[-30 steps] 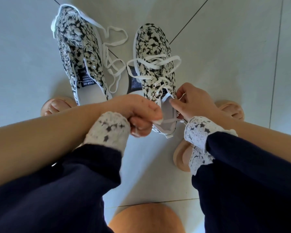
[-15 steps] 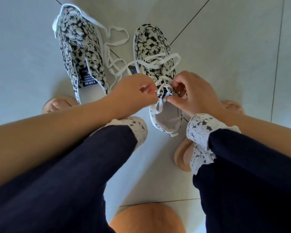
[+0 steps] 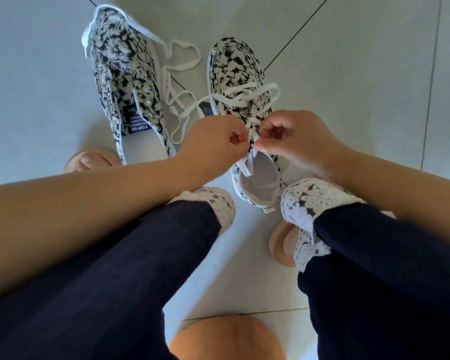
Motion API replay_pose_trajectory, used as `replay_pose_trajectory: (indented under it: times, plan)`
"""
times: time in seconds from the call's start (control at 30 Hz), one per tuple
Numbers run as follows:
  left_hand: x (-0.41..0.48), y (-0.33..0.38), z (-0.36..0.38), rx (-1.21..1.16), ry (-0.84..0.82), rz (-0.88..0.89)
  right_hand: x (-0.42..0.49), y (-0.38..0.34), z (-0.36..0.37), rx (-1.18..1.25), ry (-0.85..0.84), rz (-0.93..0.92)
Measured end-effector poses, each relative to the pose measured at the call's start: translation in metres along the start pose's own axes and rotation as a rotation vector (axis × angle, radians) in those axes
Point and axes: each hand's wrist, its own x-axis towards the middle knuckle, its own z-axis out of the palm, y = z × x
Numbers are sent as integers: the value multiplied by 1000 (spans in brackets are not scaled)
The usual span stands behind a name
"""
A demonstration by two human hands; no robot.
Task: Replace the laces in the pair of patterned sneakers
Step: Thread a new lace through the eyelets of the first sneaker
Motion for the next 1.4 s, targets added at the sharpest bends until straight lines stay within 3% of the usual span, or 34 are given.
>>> replay_pose_trajectory:
  times: [0.27, 0.37, 0.47, 0.67, 0.9, 1.07, 1.13, 1.33, 1.4]
  plan:
    - [0, -4, 0, -212, 24, -62, -12, -9, -17, 339, -216, 62]
    - [4, -1, -2, -205, 23, -65, -6, -7, -16, 378, -122, 124]
    - [5, 1, -2, -189, 36, -54, 2, -2, -9, 235, 65, 164]
    - [10, 4, -5, -85, 32, -32, 12, -4, -6, -203, 72, -21]
    - [5, -2, 0, -243, 19, -85, 13, 2, -2, -109, 105, -34]
    - [5, -4, -2, -520, 7, -153, 17, -8, -5, -135, 50, -55]
    - [6, -9, -5, -589, -17, -199, 16, -9, -8, -79, 9, -28]
    - [0, -20, -11, -369, -77, -88, 3, 5, -18, 444, -73, 38]
    - [-1, -19, -11, -353, -52, -81, 4, 5, -20, 489, -105, 58]
